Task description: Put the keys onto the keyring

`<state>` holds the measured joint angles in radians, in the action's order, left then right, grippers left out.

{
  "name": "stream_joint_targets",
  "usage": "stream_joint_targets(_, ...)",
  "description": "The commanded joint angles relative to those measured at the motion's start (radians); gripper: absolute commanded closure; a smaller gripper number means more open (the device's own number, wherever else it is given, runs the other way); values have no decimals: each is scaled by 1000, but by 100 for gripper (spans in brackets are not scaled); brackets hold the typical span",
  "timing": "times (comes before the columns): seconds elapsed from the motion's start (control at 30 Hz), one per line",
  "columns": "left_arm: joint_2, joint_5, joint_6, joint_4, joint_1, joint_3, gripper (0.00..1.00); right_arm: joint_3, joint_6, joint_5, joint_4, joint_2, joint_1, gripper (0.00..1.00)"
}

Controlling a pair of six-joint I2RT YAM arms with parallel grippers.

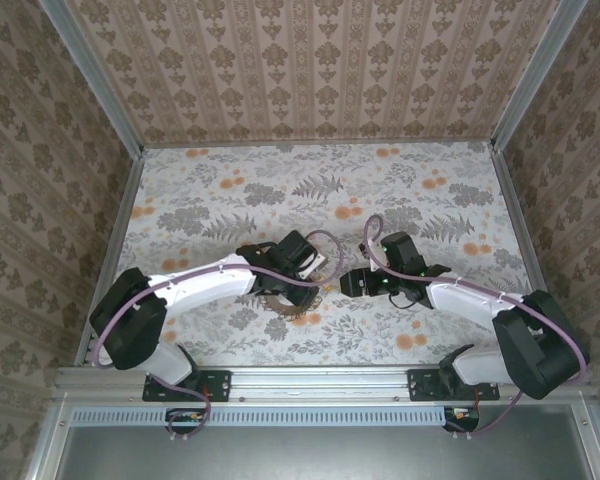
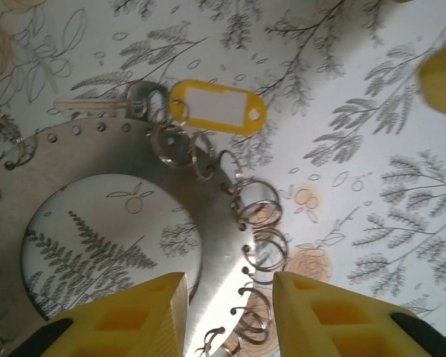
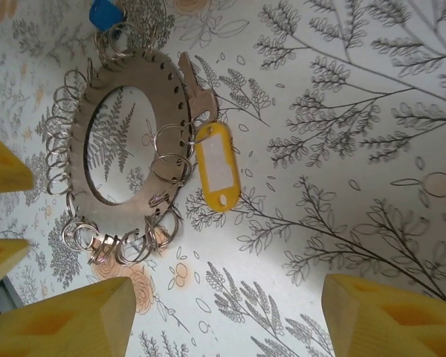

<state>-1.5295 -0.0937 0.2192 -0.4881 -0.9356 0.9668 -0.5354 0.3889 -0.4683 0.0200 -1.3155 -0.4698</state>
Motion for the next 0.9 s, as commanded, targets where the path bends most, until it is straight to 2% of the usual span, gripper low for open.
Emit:
stream_joint_targets(0.0,37,-26,17,16,60,-23,65,-34,-18,-45,18,-6,-26,34)
stream_joint_targets(0.13,99,-17,46,14,97,-52,64,-75,8,-75,49,-103,-56,46)
stream_joint_targets(0.3,131,0,83,32,142,-92,63,-149,7,-22,-3,-167,-118,55)
stream_joint_targets(0.63,224,-9,96,101,207,-182,63,-258,10,76,-92,-280,-190,64)
stream_joint_targets(0.87,276,-8,79,133,215,-215,62,-295,22,157,-155,-316,-225,68)
